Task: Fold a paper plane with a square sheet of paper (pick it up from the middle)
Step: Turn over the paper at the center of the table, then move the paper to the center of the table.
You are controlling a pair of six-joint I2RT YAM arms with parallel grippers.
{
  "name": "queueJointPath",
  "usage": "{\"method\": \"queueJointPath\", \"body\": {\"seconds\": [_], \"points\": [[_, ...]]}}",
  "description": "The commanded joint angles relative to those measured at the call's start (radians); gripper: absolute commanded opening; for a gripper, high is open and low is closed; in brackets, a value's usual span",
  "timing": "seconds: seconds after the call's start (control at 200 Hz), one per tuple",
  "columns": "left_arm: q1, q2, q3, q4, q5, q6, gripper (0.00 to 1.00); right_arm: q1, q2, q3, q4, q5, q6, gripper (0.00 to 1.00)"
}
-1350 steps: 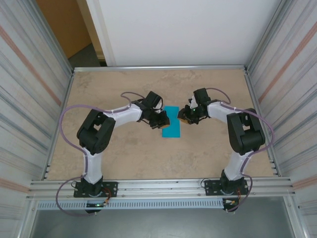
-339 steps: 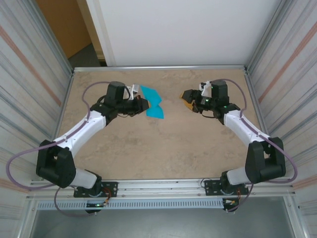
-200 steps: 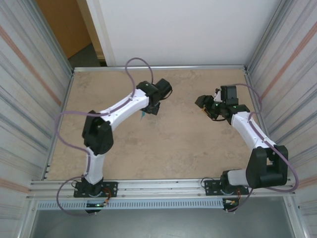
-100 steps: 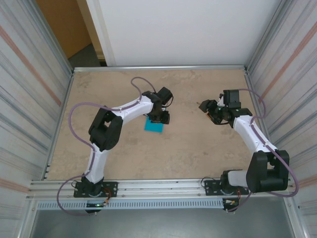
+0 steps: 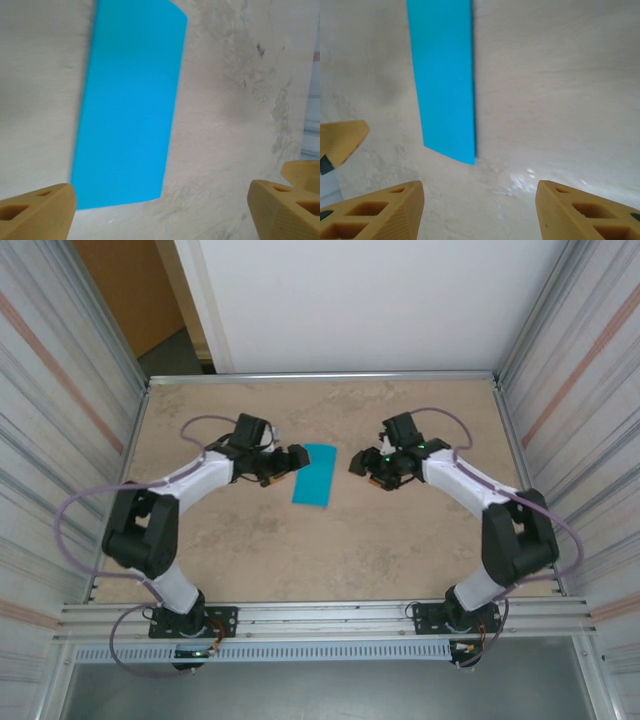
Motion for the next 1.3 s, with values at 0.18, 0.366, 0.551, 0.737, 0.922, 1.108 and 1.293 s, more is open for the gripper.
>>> {"method": "queueJointPath", "body": {"seconds": [0.18,0.366,0.551,0.737,0.922,1.108,1.293], "points": [[0.107,-0.181,-0.148,-0.036,-0.075,-0.005,0.99,0.11,0.287,0.223,0.019,-0.002,-0.017,0.44],[0.113,-0.174,-0.121,-0.104,-0.1,0.006,0.99,0.124,0.426,0.3,0.045,-0.047,-0.019,0.37],[0.113,-0.139,-0.111,-0.062,-0.055,-0.024,0.99,0.113,0.503,0.34,0.013,-0.051,-0.062,0.36],[0.113,-0.081,-0.076,-0.055,-0.017,-0.03,0.98,0.096,0.525,0.294,-0.022,-0.065,-0.107,0.36],[0.107,-0.018,-0.039,-0.054,0.046,-0.028,0.96,0.077,0.506,0.248,-0.13,-0.038,-0.236,0.35],[0.067,0.017,-0.037,-0.049,0.114,-0.026,0.91,0.062,0.401,0.159,-0.201,0.004,-0.394,0.32],[-0.009,0.037,-0.066,-0.005,0.164,-0.07,0.81,0.026,0.263,0.117,-0.101,-0.111,-0.344,0.31]]}}
